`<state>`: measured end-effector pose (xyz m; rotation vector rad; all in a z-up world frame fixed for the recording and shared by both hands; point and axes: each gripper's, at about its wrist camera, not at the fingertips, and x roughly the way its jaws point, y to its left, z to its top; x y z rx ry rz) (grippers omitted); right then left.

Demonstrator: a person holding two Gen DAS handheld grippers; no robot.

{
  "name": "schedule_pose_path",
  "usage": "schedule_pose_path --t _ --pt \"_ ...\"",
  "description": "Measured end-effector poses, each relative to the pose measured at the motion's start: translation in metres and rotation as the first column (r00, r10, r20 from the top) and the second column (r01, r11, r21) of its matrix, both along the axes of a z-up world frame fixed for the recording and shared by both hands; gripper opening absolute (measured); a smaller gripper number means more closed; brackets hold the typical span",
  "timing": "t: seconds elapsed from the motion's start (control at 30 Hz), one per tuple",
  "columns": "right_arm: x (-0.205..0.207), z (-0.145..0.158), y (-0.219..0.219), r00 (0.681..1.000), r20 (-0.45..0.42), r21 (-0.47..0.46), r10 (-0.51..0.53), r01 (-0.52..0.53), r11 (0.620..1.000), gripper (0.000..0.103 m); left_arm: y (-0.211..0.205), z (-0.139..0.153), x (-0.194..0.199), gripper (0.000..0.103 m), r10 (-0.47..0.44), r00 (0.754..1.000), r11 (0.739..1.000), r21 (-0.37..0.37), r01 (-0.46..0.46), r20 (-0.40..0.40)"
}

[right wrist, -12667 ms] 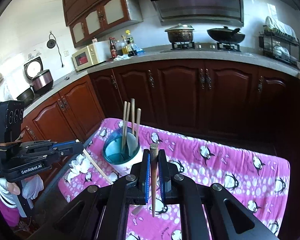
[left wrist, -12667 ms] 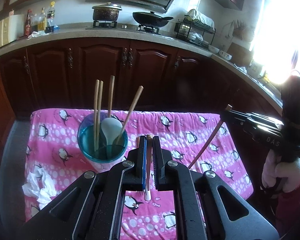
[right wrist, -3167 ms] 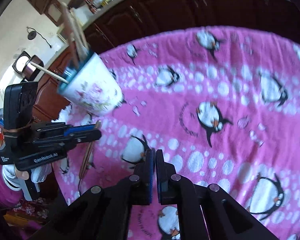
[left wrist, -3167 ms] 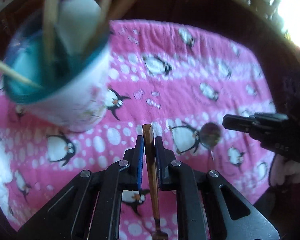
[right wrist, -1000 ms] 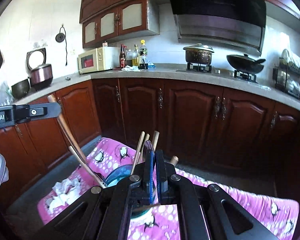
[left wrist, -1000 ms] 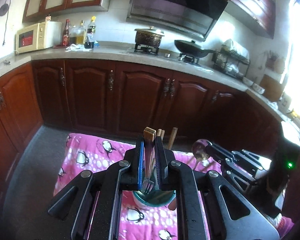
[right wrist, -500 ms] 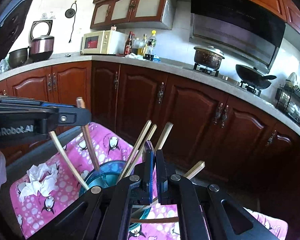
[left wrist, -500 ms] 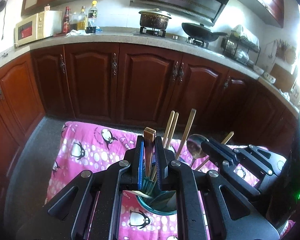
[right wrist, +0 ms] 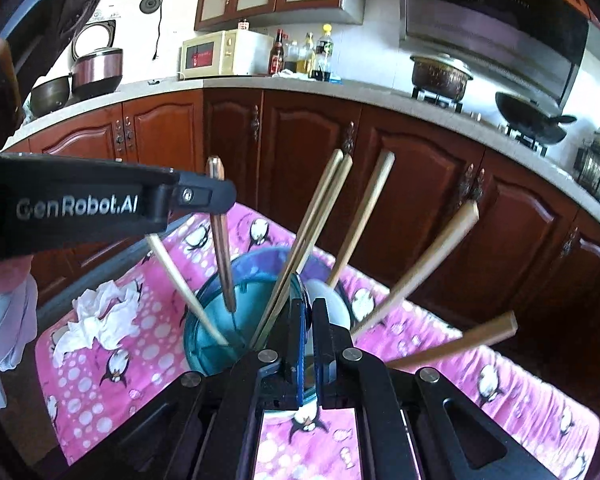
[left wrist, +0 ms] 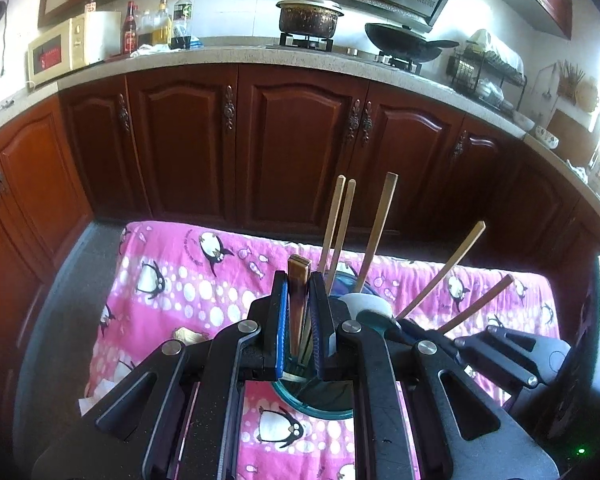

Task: Organize utensils
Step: 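Lower the fork and spoon into the holder and open both grippers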

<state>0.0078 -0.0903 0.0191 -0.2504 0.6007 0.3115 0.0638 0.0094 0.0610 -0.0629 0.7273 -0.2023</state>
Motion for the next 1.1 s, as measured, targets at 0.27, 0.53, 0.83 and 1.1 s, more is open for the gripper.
schedule_pose_path --t 0.27,0.53,0.83,1.1 --pt "0.002 0.004 -0.022 0.998 -0.066 0.144 -0.007 0.016 0.989 0.006 0.002 0.002 0.0 0.01 -0.005 1.0 1.0 -0.028 0.004 -0.027" --pt "-0.006 0.014 -0.033 0.998 -0.064 0.177 -0.021 0.032 0.984 0.011 0.0 0.016 -0.01 0.022 -0.016 1.0 0.999 -0.046 0.015 -0.015" --pt "-0.032 0.031 -0.049 0.998 -0.043 0.239 -0.05 0.059 0.969 0.027 -0.004 0.032 -0.038 0.036 -0.015 0.999 1.0 -0.021 0.016 0.048" --pt "-0.051 0.029 -0.053 0.992 -0.071 0.264 -0.108 0.123 0.957 0.039 0.002 0.019 -0.071 0.037 0.049 0.997 0.998 0.022 -0.051 0.053"
